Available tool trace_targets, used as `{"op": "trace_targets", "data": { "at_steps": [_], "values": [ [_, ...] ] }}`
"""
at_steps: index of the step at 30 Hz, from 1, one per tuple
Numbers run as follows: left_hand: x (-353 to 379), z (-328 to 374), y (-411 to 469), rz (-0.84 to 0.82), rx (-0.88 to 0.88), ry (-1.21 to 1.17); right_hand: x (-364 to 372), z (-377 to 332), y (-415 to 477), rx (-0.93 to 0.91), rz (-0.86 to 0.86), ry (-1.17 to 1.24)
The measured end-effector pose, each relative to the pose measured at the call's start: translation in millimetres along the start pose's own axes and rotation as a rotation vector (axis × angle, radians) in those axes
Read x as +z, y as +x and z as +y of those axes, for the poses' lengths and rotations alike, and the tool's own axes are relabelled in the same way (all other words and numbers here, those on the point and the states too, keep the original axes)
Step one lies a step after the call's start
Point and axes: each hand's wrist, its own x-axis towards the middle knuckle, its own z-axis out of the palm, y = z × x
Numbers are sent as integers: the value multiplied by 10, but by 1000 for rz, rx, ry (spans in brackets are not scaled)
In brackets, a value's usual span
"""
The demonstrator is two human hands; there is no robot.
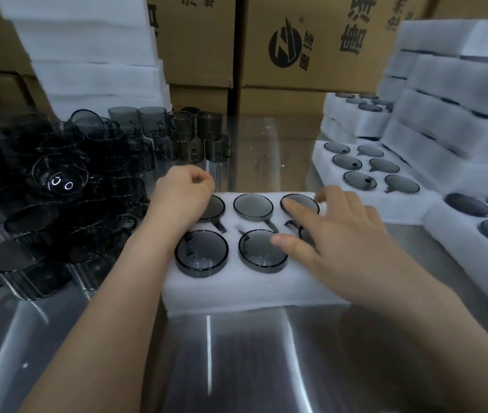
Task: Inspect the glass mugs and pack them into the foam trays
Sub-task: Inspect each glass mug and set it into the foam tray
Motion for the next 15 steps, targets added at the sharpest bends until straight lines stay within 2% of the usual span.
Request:
{"op": "trace_targets", "data": {
  "at_steps": [5,10,12,15],
  "values": [
    [6,-11,9,-27,2,17,113,56,24,-85,-212,120],
    [-1,-24,16,-41,-18,-18,100,113,113,-111,-303,183],
    [-7,-33,21,-42,-25,-39,82,157,136,-111,-227,334],
    [-15,-40,25,-45,-36,-69,67,211,177,-180,74,545]
  ]
}}
